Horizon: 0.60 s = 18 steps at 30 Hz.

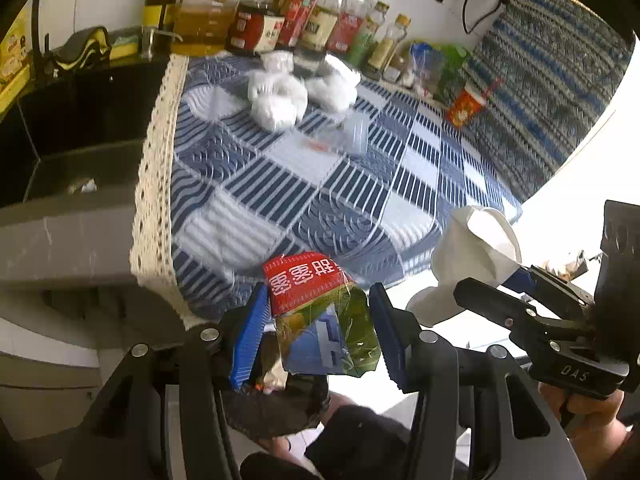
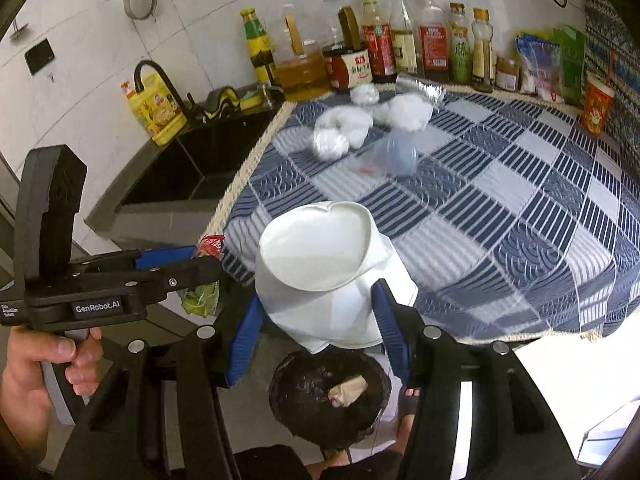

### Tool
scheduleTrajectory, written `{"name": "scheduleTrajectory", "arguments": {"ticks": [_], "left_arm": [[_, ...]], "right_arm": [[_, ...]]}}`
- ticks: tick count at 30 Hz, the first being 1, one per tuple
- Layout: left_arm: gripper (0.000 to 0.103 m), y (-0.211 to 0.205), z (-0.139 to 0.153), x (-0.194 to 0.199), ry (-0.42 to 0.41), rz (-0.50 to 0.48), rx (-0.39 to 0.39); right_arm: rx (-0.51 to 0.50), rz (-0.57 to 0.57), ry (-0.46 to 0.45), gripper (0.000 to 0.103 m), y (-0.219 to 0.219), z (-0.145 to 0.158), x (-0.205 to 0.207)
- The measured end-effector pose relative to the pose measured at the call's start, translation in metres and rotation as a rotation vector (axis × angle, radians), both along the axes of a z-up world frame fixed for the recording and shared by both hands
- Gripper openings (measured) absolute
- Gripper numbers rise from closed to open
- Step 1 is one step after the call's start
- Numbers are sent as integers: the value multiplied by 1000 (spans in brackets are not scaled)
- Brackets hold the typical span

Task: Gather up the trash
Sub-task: 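Carry the snack bag in the left tool while the right tool carries the white cup to the bin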

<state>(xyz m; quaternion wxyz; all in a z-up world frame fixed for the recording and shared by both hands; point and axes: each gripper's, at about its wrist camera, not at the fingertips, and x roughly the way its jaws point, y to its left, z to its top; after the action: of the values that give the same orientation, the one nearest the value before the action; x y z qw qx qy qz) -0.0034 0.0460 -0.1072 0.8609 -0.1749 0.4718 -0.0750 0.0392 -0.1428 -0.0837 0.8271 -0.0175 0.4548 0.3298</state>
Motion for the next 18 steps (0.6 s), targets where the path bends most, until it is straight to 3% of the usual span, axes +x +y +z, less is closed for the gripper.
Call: {"name": "scheduleTrajectory", "arguments": {"ticks": [6,18], "left_arm": [[50,-2,-27,-11,57,-5,-28],[50,-6,-95,-15,208,-22,-76]], "right_arm": [[-10,-11,57,55,5,-21,-12],[-59,-29,218,55,8,-96,-14]]}}
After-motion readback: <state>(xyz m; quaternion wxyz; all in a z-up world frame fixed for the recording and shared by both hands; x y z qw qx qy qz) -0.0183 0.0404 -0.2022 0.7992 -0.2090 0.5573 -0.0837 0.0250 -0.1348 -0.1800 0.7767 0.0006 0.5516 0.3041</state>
